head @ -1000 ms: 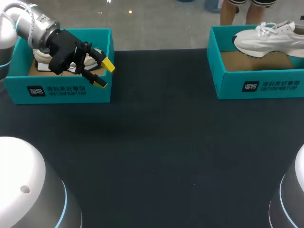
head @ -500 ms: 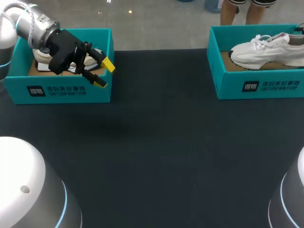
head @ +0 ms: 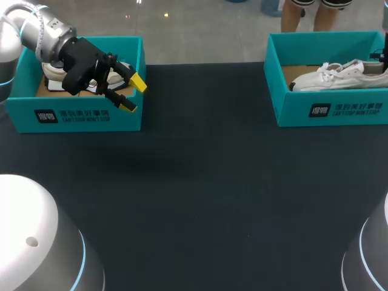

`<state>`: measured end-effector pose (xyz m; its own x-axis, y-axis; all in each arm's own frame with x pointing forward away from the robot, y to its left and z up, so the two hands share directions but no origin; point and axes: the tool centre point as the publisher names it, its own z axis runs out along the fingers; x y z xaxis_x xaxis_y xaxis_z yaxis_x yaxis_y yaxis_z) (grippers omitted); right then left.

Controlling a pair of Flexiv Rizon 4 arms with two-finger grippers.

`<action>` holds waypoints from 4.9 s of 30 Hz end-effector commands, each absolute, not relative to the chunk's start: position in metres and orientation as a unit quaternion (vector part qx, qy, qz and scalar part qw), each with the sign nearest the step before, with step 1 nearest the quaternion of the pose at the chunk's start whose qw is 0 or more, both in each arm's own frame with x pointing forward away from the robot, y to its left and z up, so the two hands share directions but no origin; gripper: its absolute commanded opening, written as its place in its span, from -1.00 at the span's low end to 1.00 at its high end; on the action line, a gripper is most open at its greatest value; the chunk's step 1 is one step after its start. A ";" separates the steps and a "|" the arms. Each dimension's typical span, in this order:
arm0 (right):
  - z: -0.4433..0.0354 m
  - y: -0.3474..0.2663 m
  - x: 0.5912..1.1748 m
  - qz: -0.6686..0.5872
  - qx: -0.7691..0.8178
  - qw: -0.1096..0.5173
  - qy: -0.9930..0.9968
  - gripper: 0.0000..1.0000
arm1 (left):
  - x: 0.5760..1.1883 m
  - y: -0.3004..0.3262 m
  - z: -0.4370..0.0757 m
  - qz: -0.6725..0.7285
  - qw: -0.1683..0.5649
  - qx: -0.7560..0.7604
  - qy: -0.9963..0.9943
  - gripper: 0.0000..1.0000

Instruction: Take the shoe out of the shoebox, open the shoe tongue, remove and reinsert the insole, then place the shoe into the shoebox

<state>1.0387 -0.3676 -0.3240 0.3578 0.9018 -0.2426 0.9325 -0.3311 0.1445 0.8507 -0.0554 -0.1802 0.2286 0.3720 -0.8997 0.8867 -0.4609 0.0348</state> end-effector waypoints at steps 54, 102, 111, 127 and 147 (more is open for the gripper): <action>-0.243 -0.321 1.005 0.011 0.815 0.092 0.572 1.00 | 0.850 -0.055 -0.180 -0.445 0.287 0.730 0.432 1.00; -0.212 -0.281 0.958 0.036 0.787 0.056 0.614 1.00 | 0.940 0.054 -0.180 -0.167 0.098 0.810 0.554 1.00; -0.212 -0.281 0.958 0.036 0.787 0.056 0.614 1.00 | 0.959 0.086 -0.194 -0.069 0.046 0.798 0.597 1.00; -0.212 -0.281 0.958 0.036 0.787 0.056 0.614 1.00 | 0.962 0.099 -0.200 -0.053 0.042 0.797 0.600 1.00; -0.187 -0.244 0.909 0.091 0.696 0.084 0.707 1.00 | 1.043 0.177 -0.229 -0.012 -0.019 0.781 0.625 1.00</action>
<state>0.9278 -0.2489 -0.1895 -0.0062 0.9999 0.0126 0.9838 0.0039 0.1793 1.0267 0.1760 -0.2265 0.2178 0.9760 0.0100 0.9760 -0.2178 0.0003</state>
